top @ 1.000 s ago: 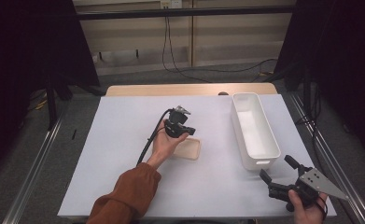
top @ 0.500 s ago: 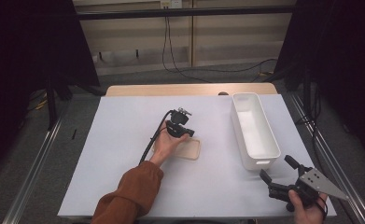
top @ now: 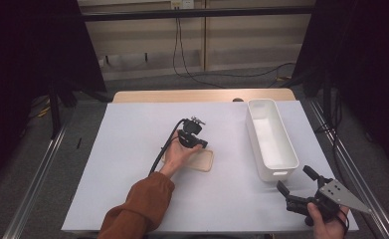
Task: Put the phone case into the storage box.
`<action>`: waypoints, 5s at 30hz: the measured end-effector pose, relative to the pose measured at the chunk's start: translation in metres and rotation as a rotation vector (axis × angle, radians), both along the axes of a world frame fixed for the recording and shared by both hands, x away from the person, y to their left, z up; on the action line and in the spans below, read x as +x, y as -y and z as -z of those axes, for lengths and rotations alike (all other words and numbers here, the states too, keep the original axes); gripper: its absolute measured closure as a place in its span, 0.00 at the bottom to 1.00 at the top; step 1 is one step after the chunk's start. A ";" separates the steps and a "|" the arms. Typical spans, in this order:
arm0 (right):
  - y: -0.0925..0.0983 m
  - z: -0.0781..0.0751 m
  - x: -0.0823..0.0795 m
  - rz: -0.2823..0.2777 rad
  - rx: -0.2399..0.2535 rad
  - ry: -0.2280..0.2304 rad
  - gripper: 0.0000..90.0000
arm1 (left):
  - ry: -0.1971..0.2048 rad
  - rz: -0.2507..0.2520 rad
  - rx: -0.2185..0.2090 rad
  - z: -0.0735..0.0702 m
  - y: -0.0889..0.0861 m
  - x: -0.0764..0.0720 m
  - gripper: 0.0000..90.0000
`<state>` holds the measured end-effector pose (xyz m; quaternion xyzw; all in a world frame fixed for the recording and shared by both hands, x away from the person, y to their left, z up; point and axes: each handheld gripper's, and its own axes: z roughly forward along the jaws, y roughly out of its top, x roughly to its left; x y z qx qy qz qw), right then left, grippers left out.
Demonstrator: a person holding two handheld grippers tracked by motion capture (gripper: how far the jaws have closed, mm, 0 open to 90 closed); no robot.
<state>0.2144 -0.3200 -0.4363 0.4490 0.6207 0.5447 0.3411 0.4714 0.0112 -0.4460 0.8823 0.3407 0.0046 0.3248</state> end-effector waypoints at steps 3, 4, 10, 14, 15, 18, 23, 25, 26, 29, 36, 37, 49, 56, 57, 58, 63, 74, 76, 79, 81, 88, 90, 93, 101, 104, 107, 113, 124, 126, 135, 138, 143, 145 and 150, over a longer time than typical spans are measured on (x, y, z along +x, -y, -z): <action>0.000 0.000 0.000 0.000 0.001 0.000 0.00 | -0.008 -0.009 -0.010 0.000 0.002 -0.001 1.00; 0.000 0.000 0.000 0.000 0.000 0.000 0.00 | -0.003 -0.001 -0.011 0.001 0.003 -0.001 1.00; 0.000 0.000 0.000 0.002 0.002 -0.001 0.00 | -0.011 0.016 -0.009 0.003 0.006 -0.004 1.00; 0.000 0.000 0.000 0.002 0.002 -0.001 0.00 | -0.007 0.022 0.002 0.004 0.006 -0.008 1.00; 0.000 0.000 -0.001 0.003 0.002 -0.001 0.00 | -0.008 0.028 0.005 0.004 0.006 -0.009 1.00; 0.000 0.000 0.000 0.003 0.002 -0.001 0.00 | -0.014 0.037 0.006 0.003 0.005 -0.013 1.00; 0.000 0.000 -0.001 0.003 0.001 0.000 0.00 | -0.021 0.052 0.007 0.003 0.004 -0.017 1.00; 0.000 0.000 0.000 0.003 0.002 -0.001 0.00 | -0.025 0.049 -0.001 0.003 0.004 -0.019 1.00; 0.000 0.000 0.000 0.003 0.002 -0.002 0.00 | -0.024 0.060 0.003 0.003 0.004 -0.020 1.00; 0.000 0.000 0.000 0.003 0.001 -0.001 0.00 | -0.028 0.067 0.004 0.002 0.005 -0.023 1.00; 0.000 0.000 -0.001 0.002 0.001 -0.001 0.00 | -0.036 0.086 -0.003 0.002 0.001 -0.030 1.00; 0.000 0.000 -0.001 0.001 -0.002 -0.001 0.00 | -0.035 0.090 -0.005 0.003 0.000 -0.030 1.00; 0.000 0.000 0.000 0.001 0.000 -0.001 0.00 | -0.047 0.105 -0.003 0.002 -0.006 -0.039 1.00; 0.000 0.000 0.000 0.002 0.001 -0.002 0.00 | -0.054 0.108 -0.007 0.001 -0.008 -0.045 1.00; 0.000 0.000 0.000 0.002 0.002 -0.003 0.00 | -0.051 0.111 -0.007 0.002 -0.009 -0.045 1.00; 0.000 0.000 0.000 0.001 0.001 -0.002 0.00 | -0.050 0.112 -0.006 0.001 -0.010 -0.046 1.00; 0.000 0.000 0.000 0.001 0.000 -0.003 0.00 | -0.063 0.110 -0.014 0.001 -0.012 -0.050 1.00; 0.000 0.000 0.000 0.002 0.002 -0.003 0.00 | -0.078 0.136 -0.027 0.002 -0.011 -0.059 1.00; 0.000 0.000 0.000 0.003 0.003 -0.002 0.00 | -0.077 0.135 -0.031 0.002 -0.013 -0.062 1.00; 0.000 0.000 0.000 0.002 0.002 -0.003 0.00 | -0.077 0.140 -0.030 0.002 -0.016 -0.064 1.00; 0.000 0.000 0.000 0.002 0.001 -0.003 0.00 | -0.078 0.142 -0.032 0.002 -0.017 -0.065 1.00; 0.000 0.000 0.000 0.003 0.004 -0.004 0.00 | -0.074 0.144 -0.034 0.002 -0.023 -0.070 1.00; 0.000 0.000 0.000 0.003 0.004 -0.004 0.00 | -0.076 0.142 -0.033 0.002 -0.023 -0.072 1.00; 0.000 0.000 0.000 0.003 0.003 -0.003 0.00 | -0.077 0.147 -0.030 0.001 -0.025 -0.073 1.00; 0.000 0.000 0.000 0.002 0.001 -0.003 0.00 | -0.071 0.147 -0.015 0.000 -0.030 -0.079 1.00; 0.000 0.000 0.000 0.003 0.003 -0.003 0.00 | -0.079 0.149 -0.018 0.000 -0.033 -0.080 1.00; 0.000 0.000 0.000 0.000 -0.001 -0.004 0.00 | -0.083 0.149 -0.025 0.000 -0.036 -0.082 1.00; -0.001 0.000 0.000 -0.001 -0.001 -0.004 0.00 | -0.091 0.149 -0.032 0.000 -0.040 -0.086 1.00; -0.001 0.000 0.000 -0.001 0.002 -0.005 0.00 | -0.083 0.141 -0.049 0.001 -0.048 -0.097 1.00; -0.001 0.000 0.000 -0.001 0.002 -0.005 0.00 | -0.082 0.142 -0.051 0.001 -0.051 -0.098 1.00; -0.001 0.000 0.000 -0.002 0.003 -0.005 0.00 | -0.097 0.135 -0.054 0.001 -0.058 -0.102 1.00; -0.001 0.000 0.000 -0.001 0.005 -0.006 0.00 | -0.099 0.141 -0.052 0.001 -0.061 -0.102 1.00; -0.001 0.000 0.000 -0.004 0.001 -0.004 0.00 | -0.107 0.141 -0.044 0.000 -0.067 -0.103 1.00; -0.001 0.000 0.000 0.000 0.004 -0.005 0.00 | -0.114 0.137 -0.047 0.000 -0.070 -0.103 1.00; -0.001 0.000 0.000 -0.003 0.000 -0.005 0.00 | -0.107 0.130 -0.046 0.000 -0.074 -0.105 1.00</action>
